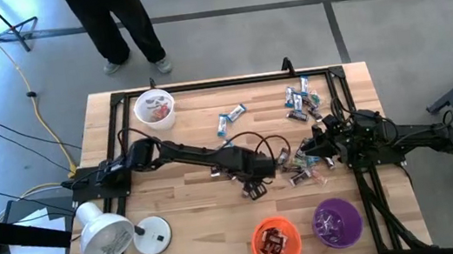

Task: Organize candy in baskets
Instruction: Put the brown chocolate into the orange bucket

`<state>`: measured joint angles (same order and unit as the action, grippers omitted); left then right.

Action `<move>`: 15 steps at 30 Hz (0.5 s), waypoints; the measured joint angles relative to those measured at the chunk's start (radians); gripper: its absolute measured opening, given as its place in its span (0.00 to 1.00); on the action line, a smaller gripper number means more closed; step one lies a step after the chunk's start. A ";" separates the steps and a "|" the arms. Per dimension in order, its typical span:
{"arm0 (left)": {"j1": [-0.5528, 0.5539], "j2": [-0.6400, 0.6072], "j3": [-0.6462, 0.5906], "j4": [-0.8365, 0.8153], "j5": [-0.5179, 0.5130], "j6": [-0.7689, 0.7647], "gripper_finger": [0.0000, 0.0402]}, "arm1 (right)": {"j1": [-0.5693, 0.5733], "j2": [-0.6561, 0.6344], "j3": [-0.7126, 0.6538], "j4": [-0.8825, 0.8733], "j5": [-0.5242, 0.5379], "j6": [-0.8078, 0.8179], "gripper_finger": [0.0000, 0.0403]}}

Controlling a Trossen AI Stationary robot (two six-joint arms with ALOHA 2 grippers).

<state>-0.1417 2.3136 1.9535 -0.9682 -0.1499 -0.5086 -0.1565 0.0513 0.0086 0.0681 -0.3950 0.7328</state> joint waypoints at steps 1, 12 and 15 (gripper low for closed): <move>-0.003 0.004 0.000 -0.003 0.001 -0.006 0.42 | 0.000 0.000 0.000 0.000 0.000 0.000 0.34; -0.013 0.025 0.000 -0.013 -0.010 -0.039 0.42 | 0.000 0.000 0.000 0.000 0.000 0.000 0.34; -0.013 0.024 0.000 -0.010 -0.018 -0.039 0.42 | 0.000 0.000 0.000 0.000 0.000 0.000 0.34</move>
<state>-0.1547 2.3379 1.9537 -0.9782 -0.1680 -0.5472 -0.1563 0.0517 0.0086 0.0681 -0.3950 0.7330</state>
